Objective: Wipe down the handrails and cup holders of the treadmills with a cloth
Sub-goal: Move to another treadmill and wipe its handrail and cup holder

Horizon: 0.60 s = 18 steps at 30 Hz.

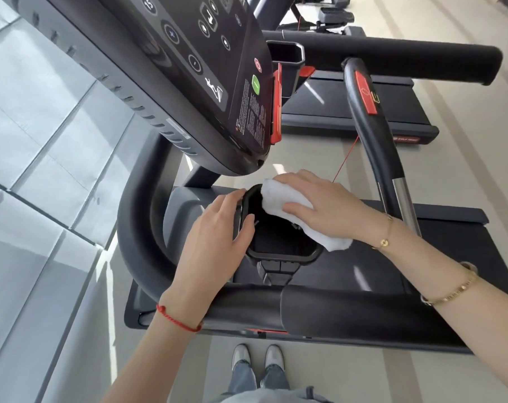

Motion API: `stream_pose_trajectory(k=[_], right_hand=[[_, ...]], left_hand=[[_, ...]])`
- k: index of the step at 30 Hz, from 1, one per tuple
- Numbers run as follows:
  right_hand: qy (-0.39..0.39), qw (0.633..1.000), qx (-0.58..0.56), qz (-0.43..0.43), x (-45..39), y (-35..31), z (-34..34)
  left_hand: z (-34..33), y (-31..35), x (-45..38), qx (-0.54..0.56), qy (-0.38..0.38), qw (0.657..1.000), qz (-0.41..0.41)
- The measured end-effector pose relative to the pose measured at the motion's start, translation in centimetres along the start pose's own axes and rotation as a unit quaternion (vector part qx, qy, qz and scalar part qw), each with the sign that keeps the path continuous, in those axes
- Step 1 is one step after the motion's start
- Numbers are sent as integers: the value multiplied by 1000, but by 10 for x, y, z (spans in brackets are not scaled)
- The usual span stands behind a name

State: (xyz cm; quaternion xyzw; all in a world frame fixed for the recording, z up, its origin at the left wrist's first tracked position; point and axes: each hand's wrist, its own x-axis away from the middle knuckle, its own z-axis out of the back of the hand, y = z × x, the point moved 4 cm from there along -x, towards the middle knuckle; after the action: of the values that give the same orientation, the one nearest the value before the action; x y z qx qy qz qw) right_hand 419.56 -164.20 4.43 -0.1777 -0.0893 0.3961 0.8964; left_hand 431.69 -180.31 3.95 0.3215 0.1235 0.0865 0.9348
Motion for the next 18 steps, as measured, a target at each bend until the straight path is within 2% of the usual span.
stream_pose_trajectory(k=[7, 12, 16, 18], right_hand=[[-45, 998, -20, 28, -34, -22, 1], [20, 985, -147, -86, -4, -7, 6], [82, 974, -154, -146, 32, -6, -7], [88, 964, -182, -173, 40, -8, -13]], left_hand=[[-1, 0, -1, 10, -5, 1000, -1], [-3, -2, -1, 11, -8, 1000, -5], [-4, -4, -1, 5, -3, 1000, -8], [-5, -5, -2, 2, -2, 1000, -9]])
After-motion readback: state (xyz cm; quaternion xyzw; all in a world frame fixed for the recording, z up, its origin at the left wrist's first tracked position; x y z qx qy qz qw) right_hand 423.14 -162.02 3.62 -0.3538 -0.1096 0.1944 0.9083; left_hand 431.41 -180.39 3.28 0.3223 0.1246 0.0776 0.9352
